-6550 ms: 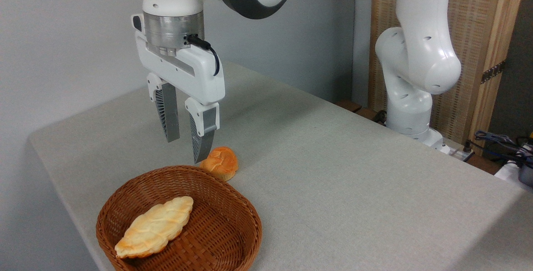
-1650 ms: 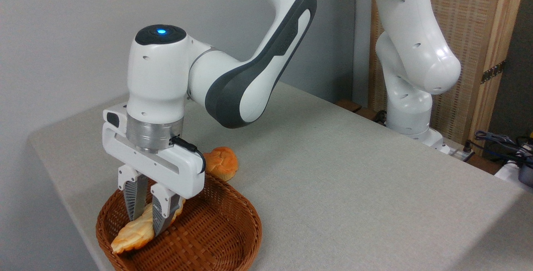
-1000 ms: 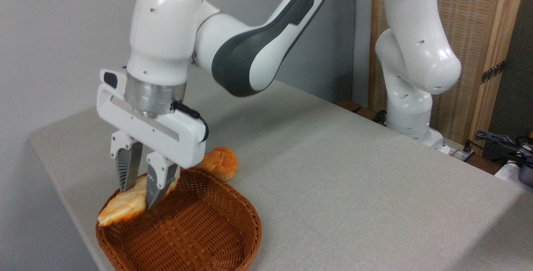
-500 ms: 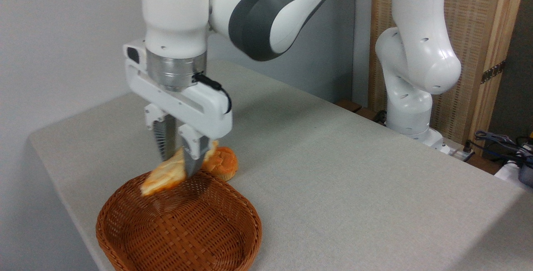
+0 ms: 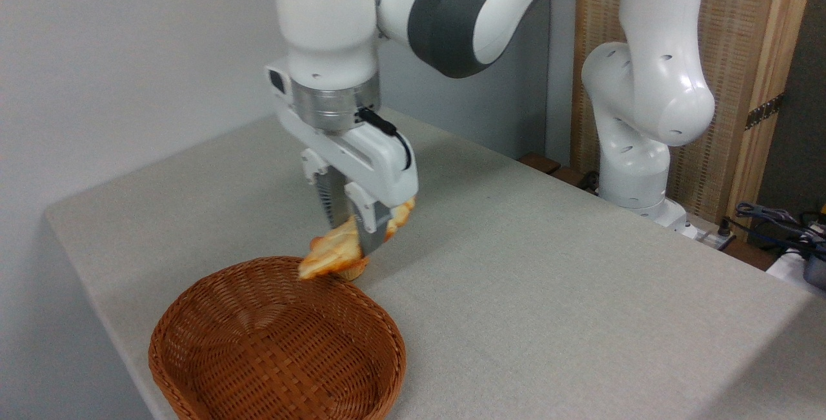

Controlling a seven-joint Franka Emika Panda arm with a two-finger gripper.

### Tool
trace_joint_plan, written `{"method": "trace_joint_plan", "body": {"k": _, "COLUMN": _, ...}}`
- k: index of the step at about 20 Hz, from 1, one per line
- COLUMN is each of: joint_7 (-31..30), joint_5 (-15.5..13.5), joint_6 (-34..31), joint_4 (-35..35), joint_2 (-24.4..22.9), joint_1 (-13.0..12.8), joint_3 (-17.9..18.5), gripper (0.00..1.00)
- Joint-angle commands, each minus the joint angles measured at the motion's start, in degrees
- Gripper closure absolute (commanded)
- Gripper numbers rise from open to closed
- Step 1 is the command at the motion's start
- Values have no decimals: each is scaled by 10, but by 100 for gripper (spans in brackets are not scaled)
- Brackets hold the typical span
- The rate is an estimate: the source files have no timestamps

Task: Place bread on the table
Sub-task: 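Lift the held loaf out of the basket toward the orange bun, then lower the loaf onto the table beside the orange bun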

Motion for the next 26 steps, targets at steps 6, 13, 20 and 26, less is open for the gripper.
{"method": "trace_joint_plan", "body": {"k": 6, "joint_7": 77, "joint_5": 46, "joint_6": -48, "joint_4": -55, "joint_2": -28, "joint_1": -3, "joint_3": 1, "gripper": 11}}
{"method": "trace_joint_plan", "body": {"k": 13, "joint_7": 81, "joint_5": 46, "joint_6": -48, "joint_4": -60, "joint_2": -22, "joint_1": -4, "joint_3": 1, "gripper": 0}}
{"method": "trace_joint_plan", "body": {"k": 20, "joint_7": 79, "joint_5": 46, "joint_6": -42, "joint_4": -59, "joint_2": -22, "joint_1": -4, "joint_3": 1, "gripper": 0}}
{"method": "trace_joint_plan", "body": {"k": 26, "joint_7": 78, "joint_5": 46, "joint_6": -42, "joint_4": -59, "joint_2": -22, "joint_1": -4, "joint_3": 1, "gripper": 0}}
